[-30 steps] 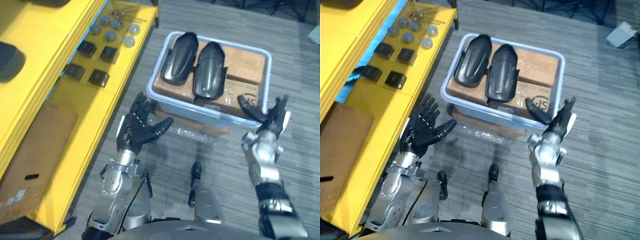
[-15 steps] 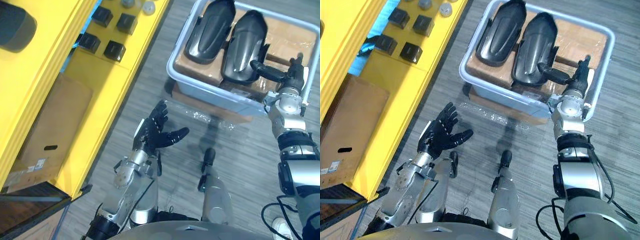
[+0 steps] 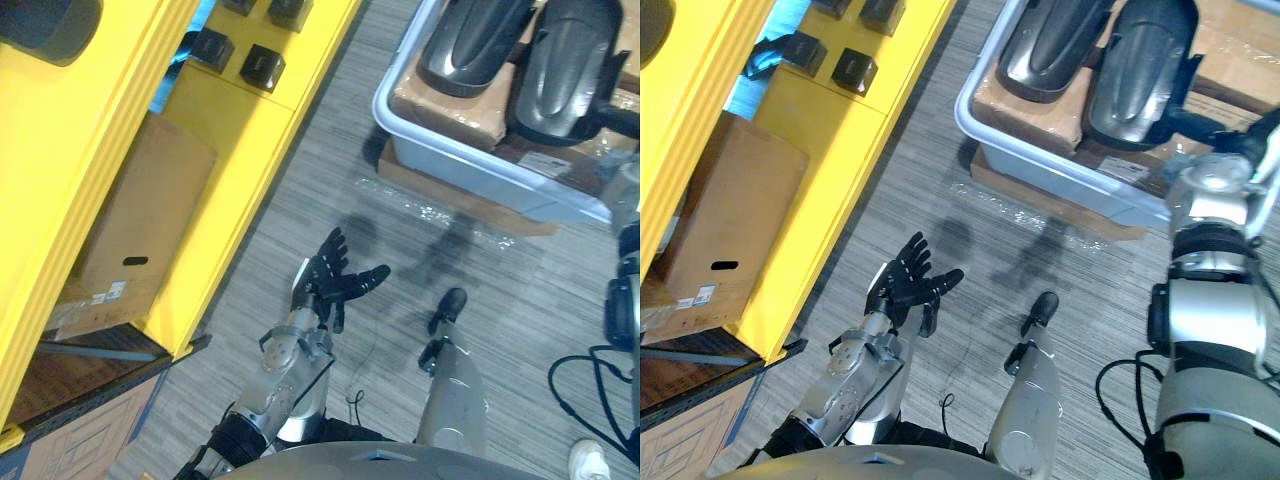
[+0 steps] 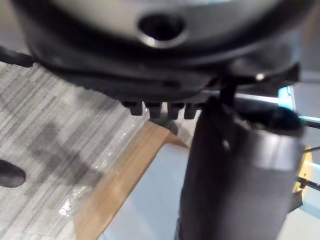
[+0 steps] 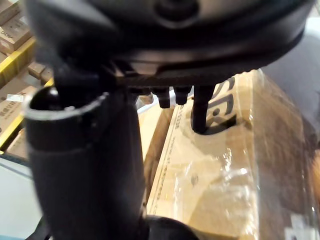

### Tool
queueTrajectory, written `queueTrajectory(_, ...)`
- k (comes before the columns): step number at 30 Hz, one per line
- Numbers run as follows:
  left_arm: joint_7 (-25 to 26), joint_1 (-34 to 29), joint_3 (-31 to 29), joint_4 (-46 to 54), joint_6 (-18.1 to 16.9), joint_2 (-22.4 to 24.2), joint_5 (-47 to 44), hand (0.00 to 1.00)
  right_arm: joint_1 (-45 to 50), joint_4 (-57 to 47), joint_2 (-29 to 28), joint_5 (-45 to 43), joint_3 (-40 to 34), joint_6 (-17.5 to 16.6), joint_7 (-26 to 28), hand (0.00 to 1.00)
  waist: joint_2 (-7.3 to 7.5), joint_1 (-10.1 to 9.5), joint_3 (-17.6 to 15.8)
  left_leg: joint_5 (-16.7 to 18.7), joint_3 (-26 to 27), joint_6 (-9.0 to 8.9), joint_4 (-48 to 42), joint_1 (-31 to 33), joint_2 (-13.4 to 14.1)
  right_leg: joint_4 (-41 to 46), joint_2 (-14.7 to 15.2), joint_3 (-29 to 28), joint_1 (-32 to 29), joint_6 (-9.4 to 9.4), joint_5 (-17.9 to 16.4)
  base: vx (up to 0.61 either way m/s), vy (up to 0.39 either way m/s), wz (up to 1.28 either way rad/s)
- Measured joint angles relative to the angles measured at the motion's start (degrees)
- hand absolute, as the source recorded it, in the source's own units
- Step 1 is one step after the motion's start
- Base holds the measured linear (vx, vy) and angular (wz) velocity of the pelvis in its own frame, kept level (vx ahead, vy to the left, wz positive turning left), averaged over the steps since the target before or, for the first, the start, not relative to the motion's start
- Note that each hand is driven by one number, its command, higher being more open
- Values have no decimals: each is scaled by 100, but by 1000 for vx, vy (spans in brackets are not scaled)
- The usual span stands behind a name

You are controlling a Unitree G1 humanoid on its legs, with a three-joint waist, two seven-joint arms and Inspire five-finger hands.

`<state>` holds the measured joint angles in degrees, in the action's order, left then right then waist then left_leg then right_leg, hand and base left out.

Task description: Walk over and take three plastic housings, then place them on the shelf

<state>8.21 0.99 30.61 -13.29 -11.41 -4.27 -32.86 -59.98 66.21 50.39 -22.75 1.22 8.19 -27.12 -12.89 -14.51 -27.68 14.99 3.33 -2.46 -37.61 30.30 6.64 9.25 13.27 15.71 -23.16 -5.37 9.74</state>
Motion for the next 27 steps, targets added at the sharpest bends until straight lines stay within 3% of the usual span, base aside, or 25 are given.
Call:
queueTrajectory(3, 25, 71, 27, -13, -29, 5, -79, 100, 14, 51, 209, 11, 1, 250, 4, 0, -78, -33, 55, -5, 6, 5, -13, 37, -19, 118, 64, 11, -91, -34, -43, 2, 38, 0)
queueTrajectory(7, 32, 135, 32, -16, -217, 3, -101, 100, 54, 71, 512, 599, 30, 862, 210, 0, -191, -69, 136, -14, -56, -1, 85, 23, -21, 180, 72, 144, -88, -33, -127, -16, 6, 6)
queueTrajectory(13, 29, 82, 72, -20, -229, 16, -98, 100, 63, 225, 604, 1076, 85, 1292, 523, 0, -241, -29, 172, -81, -130, -59, 188, -106, -3, 352, 65, 217, -69, 0, -231, 2, -1, 2)
queueTrajectory(18, 19, 24, 66, -9, -229, -2, -98, 100, 72, 330, 521, 1396, 59, 1208, 788, 0, -269, 56, 193, -85, -197, -70, 222, -213, 4, 446, 67, 277, 25, 25, -339, 3, 20, 6)
queueTrajectory(23, -50, -203, -71, 88, -246, -29, -100, 100, 299, 417, 381, 1805, 277, 600, 943, 0, -268, 98, 193, -83, -212, -73, 299, -378, 10, 416, 54, 312, 179, 71, -377, -11, 28, 3)
queueTrajectory(24, -89, -354, -174, 176, -245, -36, -100, 100, 327, 414, 285, 1806, 398, 449, 974, 0, -266, 189, 192, -83, -231, -73, 321, -435, 11, 359, 45, 357, 269, 69, -372, -1, 41, 4)
queueTrajectory(27, -142, -520, -268, 368, -243, -86, -100, 100, 518, 320, 141, 1814, 405, 255, 926, 0, -260, 249, 188, -85, -224, -73, 405, -595, 11, 296, 39, 373, 423, 65, -370, 3, 12, 2)
